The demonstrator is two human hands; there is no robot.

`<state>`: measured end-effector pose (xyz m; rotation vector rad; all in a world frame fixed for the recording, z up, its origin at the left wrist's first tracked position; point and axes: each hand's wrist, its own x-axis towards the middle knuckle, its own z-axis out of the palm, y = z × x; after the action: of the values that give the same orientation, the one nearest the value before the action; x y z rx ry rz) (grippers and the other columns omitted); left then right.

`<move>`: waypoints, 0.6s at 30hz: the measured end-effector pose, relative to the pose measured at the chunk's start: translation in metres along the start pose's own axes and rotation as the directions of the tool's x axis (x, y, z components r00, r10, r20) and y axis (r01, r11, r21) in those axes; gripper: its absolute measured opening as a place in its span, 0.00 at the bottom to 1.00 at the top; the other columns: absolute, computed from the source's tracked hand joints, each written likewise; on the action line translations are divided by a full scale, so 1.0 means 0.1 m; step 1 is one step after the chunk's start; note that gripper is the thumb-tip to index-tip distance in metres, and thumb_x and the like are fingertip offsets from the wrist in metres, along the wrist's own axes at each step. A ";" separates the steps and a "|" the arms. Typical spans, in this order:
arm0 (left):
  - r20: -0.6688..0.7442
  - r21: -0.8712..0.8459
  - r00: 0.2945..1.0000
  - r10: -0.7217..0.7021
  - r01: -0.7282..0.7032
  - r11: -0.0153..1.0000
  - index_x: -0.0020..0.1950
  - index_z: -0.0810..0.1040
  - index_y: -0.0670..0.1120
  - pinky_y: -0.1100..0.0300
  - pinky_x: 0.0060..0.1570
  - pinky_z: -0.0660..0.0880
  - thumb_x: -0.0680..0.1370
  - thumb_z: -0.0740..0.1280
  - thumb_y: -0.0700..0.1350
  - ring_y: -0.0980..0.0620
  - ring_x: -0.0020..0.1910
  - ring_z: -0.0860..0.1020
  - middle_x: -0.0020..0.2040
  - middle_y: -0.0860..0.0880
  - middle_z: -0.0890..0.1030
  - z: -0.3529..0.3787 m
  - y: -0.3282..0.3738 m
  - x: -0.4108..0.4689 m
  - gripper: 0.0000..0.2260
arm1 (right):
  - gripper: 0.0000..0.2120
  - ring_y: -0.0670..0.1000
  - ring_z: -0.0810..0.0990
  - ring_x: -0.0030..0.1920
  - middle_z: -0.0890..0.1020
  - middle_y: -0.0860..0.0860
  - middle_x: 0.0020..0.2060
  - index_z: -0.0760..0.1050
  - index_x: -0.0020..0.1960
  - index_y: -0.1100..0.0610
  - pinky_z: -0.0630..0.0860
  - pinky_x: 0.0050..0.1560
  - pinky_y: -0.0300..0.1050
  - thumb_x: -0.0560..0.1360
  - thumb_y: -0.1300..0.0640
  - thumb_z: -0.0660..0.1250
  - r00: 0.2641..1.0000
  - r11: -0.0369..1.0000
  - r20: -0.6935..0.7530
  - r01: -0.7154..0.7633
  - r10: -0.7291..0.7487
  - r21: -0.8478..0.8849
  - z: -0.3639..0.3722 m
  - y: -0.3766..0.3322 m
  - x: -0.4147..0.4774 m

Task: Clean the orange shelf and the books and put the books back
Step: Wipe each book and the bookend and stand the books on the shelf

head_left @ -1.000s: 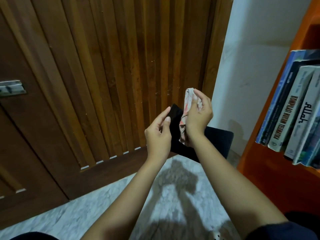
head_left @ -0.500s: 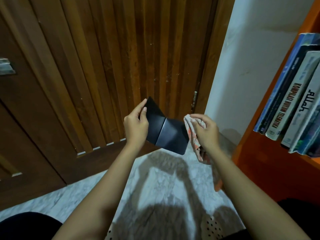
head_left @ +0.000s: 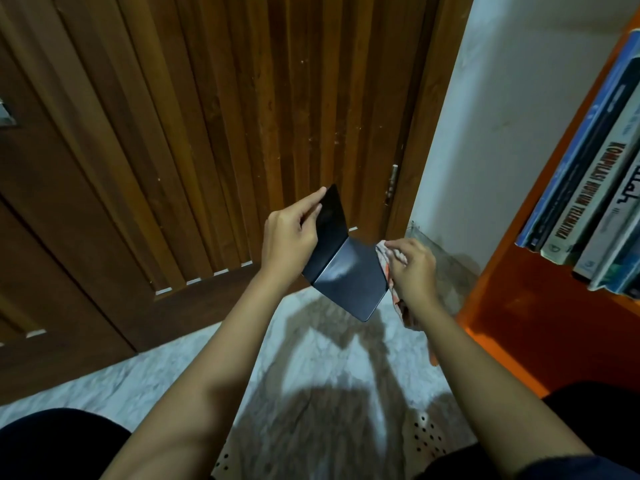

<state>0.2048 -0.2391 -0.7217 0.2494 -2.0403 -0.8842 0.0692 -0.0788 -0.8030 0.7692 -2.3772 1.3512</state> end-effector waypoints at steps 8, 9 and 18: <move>-0.151 -0.044 0.988 -0.040 0.033 0.998 0.66 0.74 0.41 0.77 0.31 0.64 0.78 0.63 0.35 0.63 0.28 0.70 0.53 0.44 0.83 0.19 -0.12 -0.15 0.15 | 0.09 0.48 0.78 0.46 0.83 0.56 0.46 0.82 0.48 0.61 0.66 0.44 0.20 0.73 0.68 0.65 0.968 0.967 -0.190 -0.122 0.166 0.223 -0.03 -0.17 0.05; -0.173 -0.057 0.984 -0.043 0.033 0.998 0.66 0.74 0.41 0.77 0.31 0.64 0.78 0.63 0.36 0.62 0.28 0.70 0.53 0.44 0.83 0.22 -0.10 -0.16 0.15 | 0.09 0.48 0.79 0.46 0.83 0.55 0.46 0.82 0.48 0.60 0.67 0.44 0.21 0.73 0.68 0.65 0.974 0.965 -0.164 -0.115 0.156 0.237 0.01 -0.22 0.04; -0.291 -0.158 0.956 0.025 -0.073 0.985 0.66 0.72 0.40 0.71 0.28 0.65 0.79 0.63 0.35 0.61 0.25 0.67 0.40 0.72 0.77 0.29 0.18 -0.15 0.16 | 0.08 0.52 0.79 0.50 0.83 0.53 0.49 0.82 0.51 0.57 0.74 0.48 0.39 0.75 0.60 0.66 0.996 0.993 -0.013 -0.086 0.087 0.075 0.30 -0.50 -0.10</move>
<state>0.1936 -0.2043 -0.7302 0.2195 -1.6862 -0.9255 0.1064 -0.1225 -0.7883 0.6790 -2.3851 1.4825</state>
